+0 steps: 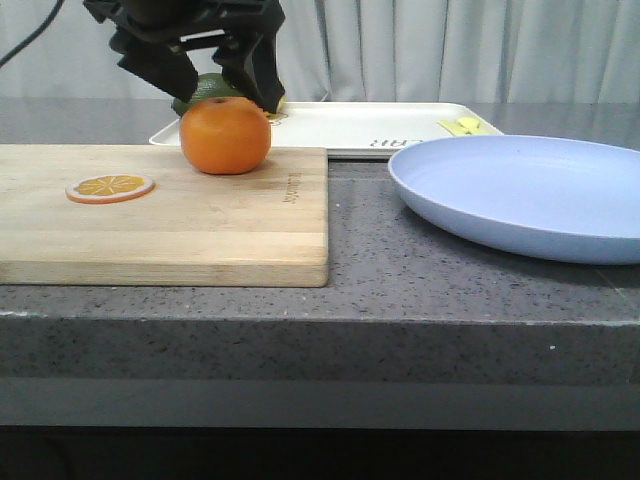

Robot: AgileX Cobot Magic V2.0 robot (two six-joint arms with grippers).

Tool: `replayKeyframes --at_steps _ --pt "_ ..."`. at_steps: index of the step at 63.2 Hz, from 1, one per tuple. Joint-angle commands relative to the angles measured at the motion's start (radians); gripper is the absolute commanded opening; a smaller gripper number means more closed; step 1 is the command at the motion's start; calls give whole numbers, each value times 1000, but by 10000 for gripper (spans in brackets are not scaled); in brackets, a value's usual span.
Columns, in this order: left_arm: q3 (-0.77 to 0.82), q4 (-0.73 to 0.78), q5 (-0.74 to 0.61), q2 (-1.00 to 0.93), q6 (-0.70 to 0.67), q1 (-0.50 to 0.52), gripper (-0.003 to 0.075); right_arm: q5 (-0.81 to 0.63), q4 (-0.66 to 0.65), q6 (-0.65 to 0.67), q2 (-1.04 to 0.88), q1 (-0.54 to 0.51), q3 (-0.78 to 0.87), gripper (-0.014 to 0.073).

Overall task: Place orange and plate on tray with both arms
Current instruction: 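Lower the left gripper over the orange on the cutting board and grasp it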

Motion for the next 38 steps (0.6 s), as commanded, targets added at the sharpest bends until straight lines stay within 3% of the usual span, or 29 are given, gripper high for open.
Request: replayKeyframes --at_steps 1,38 --pt "-48 -2 -31 -14 0 -7 580 -58 4 -12 7 1 -36 544" --pt "-51 -2 47 12 0 -7 564 -56 4 -12 7 1 -36 544"
